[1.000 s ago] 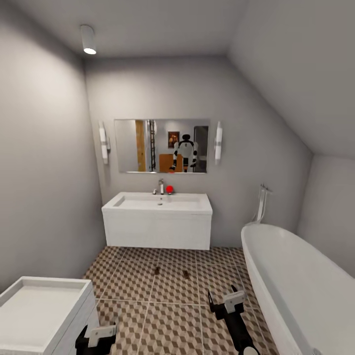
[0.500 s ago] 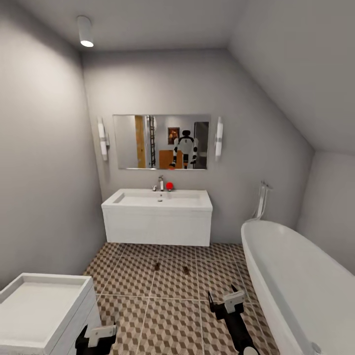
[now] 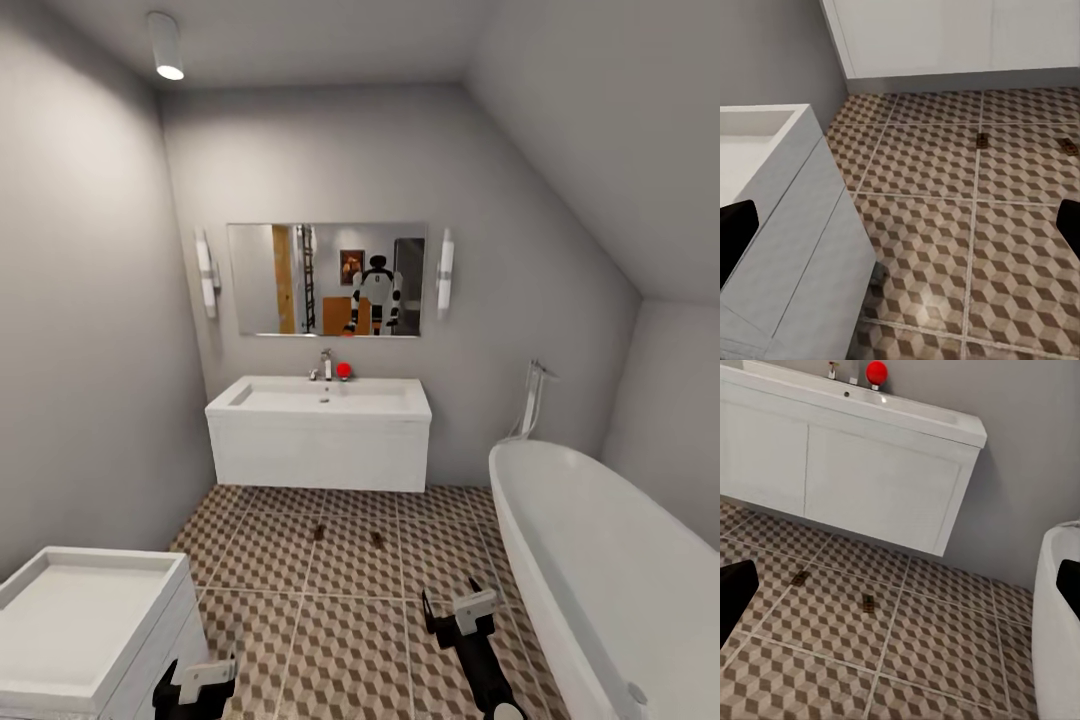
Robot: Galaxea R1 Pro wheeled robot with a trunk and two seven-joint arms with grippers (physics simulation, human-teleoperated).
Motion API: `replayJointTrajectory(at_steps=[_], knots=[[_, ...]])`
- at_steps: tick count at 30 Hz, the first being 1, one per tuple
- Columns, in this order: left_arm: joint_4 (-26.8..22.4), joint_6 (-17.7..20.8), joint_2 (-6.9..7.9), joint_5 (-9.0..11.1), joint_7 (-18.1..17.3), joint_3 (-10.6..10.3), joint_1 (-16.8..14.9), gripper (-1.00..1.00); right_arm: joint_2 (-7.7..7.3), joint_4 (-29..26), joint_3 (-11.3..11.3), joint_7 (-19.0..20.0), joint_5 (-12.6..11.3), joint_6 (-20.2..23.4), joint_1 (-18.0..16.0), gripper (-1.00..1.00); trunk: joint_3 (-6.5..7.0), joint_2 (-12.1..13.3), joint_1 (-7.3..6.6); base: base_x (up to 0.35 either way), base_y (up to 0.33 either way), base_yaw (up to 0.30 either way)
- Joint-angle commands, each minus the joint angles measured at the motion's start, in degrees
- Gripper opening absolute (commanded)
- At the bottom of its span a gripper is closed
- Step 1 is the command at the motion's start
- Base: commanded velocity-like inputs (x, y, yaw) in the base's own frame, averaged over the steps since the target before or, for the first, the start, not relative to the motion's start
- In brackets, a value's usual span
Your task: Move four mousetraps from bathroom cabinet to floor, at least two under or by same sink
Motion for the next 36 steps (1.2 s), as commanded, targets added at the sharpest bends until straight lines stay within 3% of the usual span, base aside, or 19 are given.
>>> replayJointTrajectory(at_steps=[1,36], knots=[[-0.1,0.0,0.03,0.0,0.5,-0.5,0.0,1.0,0.02,0.1,-0.1,-0.5,0.6,-0.1,0.0,1.0,-0.12,0.0,0.02,0.0,0.0,0.0],[-0.1,0.0,0.03,0.0,0.5,-0.5,0.0,1.0,0.02,0.1,-0.1,-0.5,0.6,-0.1,0.0,1.0,-3.4,0.0,0.02,0.0,0.0,0.0]])
